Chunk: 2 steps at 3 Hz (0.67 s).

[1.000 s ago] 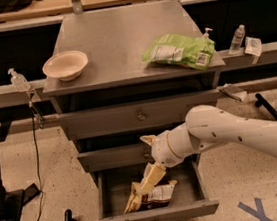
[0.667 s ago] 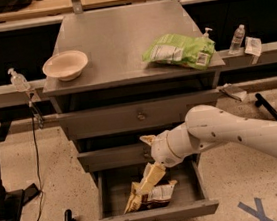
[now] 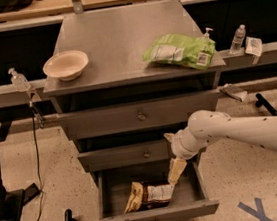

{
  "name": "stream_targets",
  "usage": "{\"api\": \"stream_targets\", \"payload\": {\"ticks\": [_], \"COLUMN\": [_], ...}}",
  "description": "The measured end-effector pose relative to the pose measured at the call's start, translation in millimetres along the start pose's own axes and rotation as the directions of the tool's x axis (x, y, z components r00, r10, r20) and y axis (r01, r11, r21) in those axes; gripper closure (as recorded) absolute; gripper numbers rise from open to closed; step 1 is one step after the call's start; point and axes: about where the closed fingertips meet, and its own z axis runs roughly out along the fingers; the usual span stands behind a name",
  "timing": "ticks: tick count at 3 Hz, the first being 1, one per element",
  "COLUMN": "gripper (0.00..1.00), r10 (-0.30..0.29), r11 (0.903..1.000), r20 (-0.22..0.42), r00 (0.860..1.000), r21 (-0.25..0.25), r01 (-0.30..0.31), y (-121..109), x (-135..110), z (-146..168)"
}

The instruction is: Pick brown chip bag from bottom drawer and place on counter

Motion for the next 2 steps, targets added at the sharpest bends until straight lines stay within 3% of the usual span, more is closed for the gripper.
{"api": "stream_targets", "payload": {"ticks": [1, 2], "gripper": [0.00, 0.00], "r10": [0.030, 0.033], "r11": [0.9995, 0.9995], "r20": [-0.018, -0.016], "r00": [0.999, 0.999], "r21": [-0.001, -0.001], "r01": [-0.030, -0.033], "y": [-19.7, -20.5], "x": [66.8, 66.3], "z": [33.7, 35.6]}}
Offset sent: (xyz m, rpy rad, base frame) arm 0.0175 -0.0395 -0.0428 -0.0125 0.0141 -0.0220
